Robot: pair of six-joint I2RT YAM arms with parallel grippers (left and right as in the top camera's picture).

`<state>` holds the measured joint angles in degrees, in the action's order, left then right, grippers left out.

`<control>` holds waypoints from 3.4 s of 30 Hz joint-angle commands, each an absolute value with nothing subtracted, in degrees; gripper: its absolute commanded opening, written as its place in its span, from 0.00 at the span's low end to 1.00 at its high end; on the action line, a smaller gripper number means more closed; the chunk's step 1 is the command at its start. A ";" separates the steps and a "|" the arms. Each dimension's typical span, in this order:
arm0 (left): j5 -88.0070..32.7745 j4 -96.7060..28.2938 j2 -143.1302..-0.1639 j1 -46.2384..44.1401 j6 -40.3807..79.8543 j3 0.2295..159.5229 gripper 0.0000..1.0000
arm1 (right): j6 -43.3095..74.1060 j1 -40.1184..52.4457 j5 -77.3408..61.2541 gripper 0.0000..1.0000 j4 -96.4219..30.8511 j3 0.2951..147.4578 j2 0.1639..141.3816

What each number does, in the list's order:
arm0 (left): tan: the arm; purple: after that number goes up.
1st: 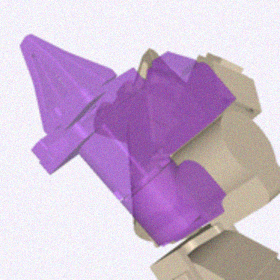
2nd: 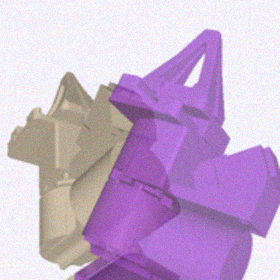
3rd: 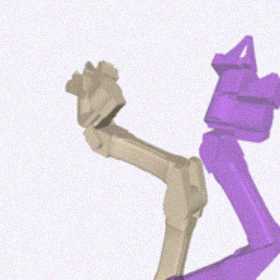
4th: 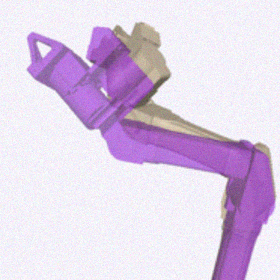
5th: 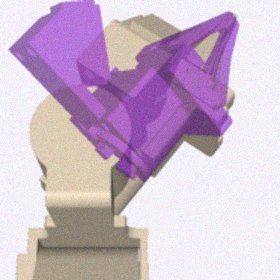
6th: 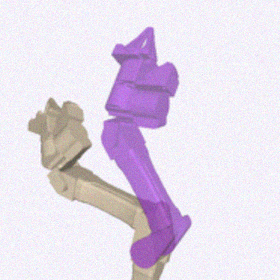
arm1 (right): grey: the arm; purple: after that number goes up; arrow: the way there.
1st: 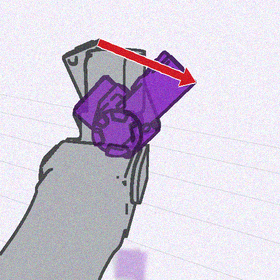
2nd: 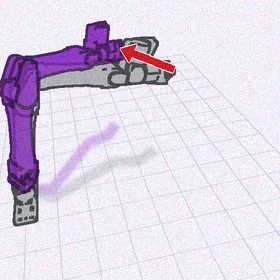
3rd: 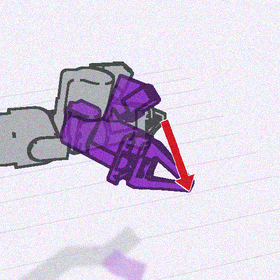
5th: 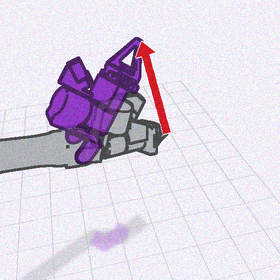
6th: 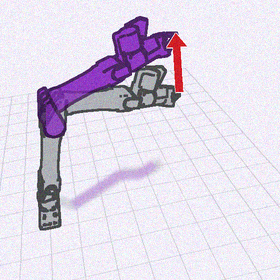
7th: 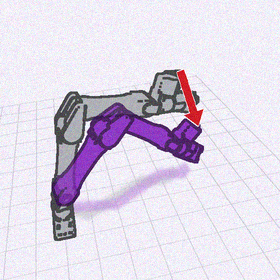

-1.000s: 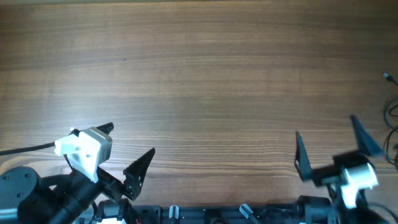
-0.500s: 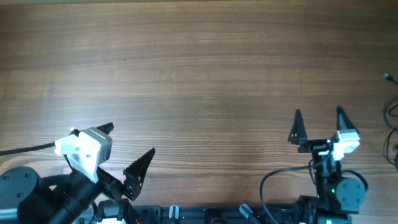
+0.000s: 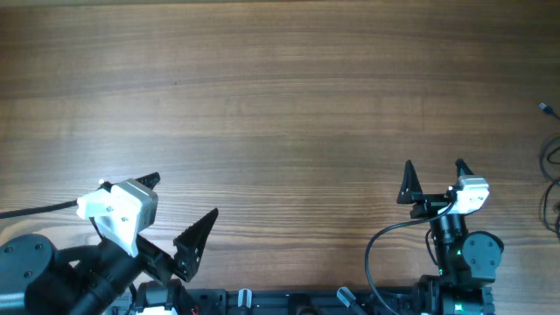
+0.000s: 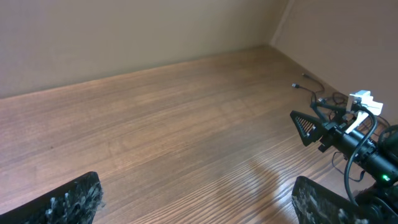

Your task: Untangle cables

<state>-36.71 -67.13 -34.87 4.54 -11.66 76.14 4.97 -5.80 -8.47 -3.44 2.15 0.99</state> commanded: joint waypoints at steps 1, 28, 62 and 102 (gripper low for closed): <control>-36.53 -67.16 -34.85 4.27 -11.57 76.49 1.00 | 6.26 -6.07 -7.22 1.00 -3.38 1.96 1.19; -33.32 -82.19 -19.20 4.29 -4.80 75.96 1.00 | 6.33 -6.07 -7.22 1.00 -3.29 1.96 1.78; -66.22 -41.67 -0.21 13.15 -18.24 30.59 1.00 | 6.37 -6.07 -7.22 1.00 -3.29 1.96 1.76; -0.10 -3.22 -0.21 -0.84 7.11 0.32 1.00 | 6.35 -6.07 -7.22 1.00 -3.29 1.96 1.76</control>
